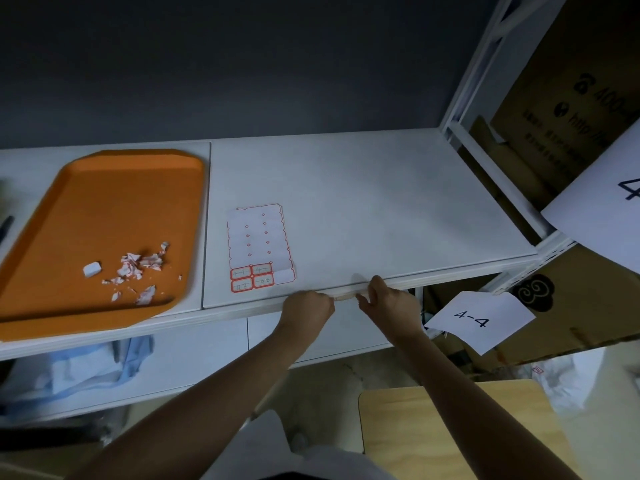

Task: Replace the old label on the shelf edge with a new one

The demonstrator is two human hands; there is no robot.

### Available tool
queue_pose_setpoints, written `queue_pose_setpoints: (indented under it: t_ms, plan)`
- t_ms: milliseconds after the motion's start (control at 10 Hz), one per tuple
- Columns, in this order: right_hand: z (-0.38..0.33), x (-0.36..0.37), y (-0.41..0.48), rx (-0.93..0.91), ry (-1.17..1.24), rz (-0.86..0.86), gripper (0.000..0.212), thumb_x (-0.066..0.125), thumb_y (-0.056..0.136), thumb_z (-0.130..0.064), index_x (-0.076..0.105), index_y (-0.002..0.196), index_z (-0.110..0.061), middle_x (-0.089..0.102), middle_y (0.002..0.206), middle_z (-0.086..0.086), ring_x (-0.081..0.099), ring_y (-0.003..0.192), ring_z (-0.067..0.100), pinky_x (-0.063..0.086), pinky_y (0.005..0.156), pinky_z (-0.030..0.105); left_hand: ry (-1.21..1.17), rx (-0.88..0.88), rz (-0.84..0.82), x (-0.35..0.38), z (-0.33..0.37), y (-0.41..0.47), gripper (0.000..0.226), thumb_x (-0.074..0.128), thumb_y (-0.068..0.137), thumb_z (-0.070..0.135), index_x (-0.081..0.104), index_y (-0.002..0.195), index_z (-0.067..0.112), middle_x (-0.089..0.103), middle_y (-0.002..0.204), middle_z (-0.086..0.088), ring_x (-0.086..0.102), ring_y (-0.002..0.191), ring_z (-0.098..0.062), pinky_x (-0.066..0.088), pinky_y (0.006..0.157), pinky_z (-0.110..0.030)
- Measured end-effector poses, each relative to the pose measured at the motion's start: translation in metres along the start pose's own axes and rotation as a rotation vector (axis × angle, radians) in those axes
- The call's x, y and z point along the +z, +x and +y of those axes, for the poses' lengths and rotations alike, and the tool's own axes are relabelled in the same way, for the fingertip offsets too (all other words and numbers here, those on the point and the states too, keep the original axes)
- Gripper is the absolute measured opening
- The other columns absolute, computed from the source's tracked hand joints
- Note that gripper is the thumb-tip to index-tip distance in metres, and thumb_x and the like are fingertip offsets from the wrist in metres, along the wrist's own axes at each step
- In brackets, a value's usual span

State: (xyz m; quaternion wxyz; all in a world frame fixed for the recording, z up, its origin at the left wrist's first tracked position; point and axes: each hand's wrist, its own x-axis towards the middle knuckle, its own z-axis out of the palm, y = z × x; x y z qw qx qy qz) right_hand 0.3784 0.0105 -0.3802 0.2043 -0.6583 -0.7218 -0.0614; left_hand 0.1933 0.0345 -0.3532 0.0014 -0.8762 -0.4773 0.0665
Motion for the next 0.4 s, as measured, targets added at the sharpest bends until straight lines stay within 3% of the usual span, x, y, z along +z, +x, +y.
queue_pose_setpoints:
  t_ms: [100, 200, 300, 400]
  plan:
    - [0.002, -0.008, 0.003, 0.047, 0.044, 0.025, 0.027, 0.075, 0.07, -0.004, 0.049, 0.065, -0.009, 0.043, 0.042, 0.001, 0.04, 0.03, 0.02, 0.032, 0.033, 0.022, -0.186, -0.093, 0.066, -0.009, -0.017, -0.008, 0.038, 0.061, 0.093, 0.039, 0.072, 0.067, 0.014, 0.066, 0.054, 0.001, 0.065, 0.05, -0.015, 0.053, 0.054, -0.021]
    - [-0.004, -0.03, 0.026, 0.107, 0.121, 0.049, 0.027, 0.067, 0.072, 0.002, 0.044, 0.065, -0.009, 0.033, 0.043, 0.001, 0.036, 0.031, 0.024, 0.031, 0.035, 0.026, -0.753, -0.354, 0.283, -0.051, -0.053, 0.001, 0.054, 0.039, 0.102, 0.033, 0.07, 0.066, 0.008, 0.069, 0.056, -0.005, 0.067, 0.056, -0.022, 0.056, 0.071, -0.033]
    - [-0.018, -0.05, 0.063, 0.079, 0.16, 0.113, 0.026, 0.063, 0.074, 0.002, 0.041, 0.067, -0.012, 0.031, 0.045, 0.001, 0.034, 0.034, 0.026, 0.031, 0.039, 0.027, -0.803, -0.381, 0.437, -0.09, -0.078, 0.012, 0.053, 0.042, 0.101, 0.032, 0.07, 0.062, 0.01, 0.068, 0.053, -0.002, 0.066, 0.054, -0.018, 0.055, 0.071, -0.032]
    - [-0.055, -0.085, 0.113, -0.062, 0.28, 0.12, 0.029, 0.061, 0.078, -0.004, 0.036, 0.072, -0.018, 0.037, 0.046, 0.004, 0.039, 0.037, 0.028, 0.038, 0.042, 0.032, -0.87, -0.32, 0.522, -0.141, -0.098, 0.011, 0.053, 0.043, 0.101, 0.035, 0.072, 0.064, 0.013, 0.067, 0.051, 0.001, 0.065, 0.05, -0.013, 0.056, 0.069, -0.03]
